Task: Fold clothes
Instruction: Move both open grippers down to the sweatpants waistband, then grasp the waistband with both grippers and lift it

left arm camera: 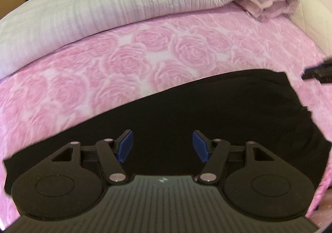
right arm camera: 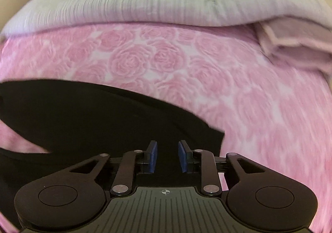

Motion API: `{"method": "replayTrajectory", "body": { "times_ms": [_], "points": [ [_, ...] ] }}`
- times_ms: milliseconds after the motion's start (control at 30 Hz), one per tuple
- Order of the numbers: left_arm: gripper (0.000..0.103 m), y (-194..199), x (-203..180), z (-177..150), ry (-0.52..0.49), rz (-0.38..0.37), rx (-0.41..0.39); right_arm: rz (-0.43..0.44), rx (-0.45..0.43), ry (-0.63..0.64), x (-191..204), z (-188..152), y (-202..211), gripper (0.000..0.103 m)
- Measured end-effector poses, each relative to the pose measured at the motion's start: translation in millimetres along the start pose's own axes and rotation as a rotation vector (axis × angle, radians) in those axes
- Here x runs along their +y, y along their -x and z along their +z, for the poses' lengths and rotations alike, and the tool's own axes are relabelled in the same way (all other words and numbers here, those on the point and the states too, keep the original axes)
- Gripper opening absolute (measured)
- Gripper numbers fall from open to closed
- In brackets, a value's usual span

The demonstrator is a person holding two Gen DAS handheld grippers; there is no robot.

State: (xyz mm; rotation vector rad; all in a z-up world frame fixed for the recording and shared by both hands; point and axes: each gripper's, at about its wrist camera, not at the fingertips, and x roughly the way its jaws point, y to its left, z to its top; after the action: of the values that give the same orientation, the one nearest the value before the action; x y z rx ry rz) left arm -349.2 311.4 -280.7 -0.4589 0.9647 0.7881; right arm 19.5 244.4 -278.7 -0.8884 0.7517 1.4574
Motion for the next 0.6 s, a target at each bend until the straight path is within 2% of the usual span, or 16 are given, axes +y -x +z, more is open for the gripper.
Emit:
{"method": "replayTrajectory", "body": {
  "times_ms": [267,433,467,500,600],
  "points": [
    [0.057,-73.0,12.1,17.5,-0.031,-0.034,0.022,-0.019,0.044,0.393,-7.4,5.4,-112.9,0.027],
    [0.057,-91.7,16.8,19.4,-0.064,-0.038,0.039,0.006,0.041,0.532,-7.5,5.3,-150.1,0.026],
    [0.057,-95.3,18.9,20.1,-0.069,-0.037,0.045,0.01,0.037,0.557,-7.4,5.4,-154.4,0.008],
    [0.057,-98.9,20.9,20.8,-0.073,-0.036,0.051,0.011,0.023,0.554,-10.4,8.2,-154.8,0.0],
    [0.054,-107.2,26.8,24.1,-0.114,-0.035,0.056,0.011,-0.036,0.495,-25.3,21.3,-149.2,0.0]
  ]
}}
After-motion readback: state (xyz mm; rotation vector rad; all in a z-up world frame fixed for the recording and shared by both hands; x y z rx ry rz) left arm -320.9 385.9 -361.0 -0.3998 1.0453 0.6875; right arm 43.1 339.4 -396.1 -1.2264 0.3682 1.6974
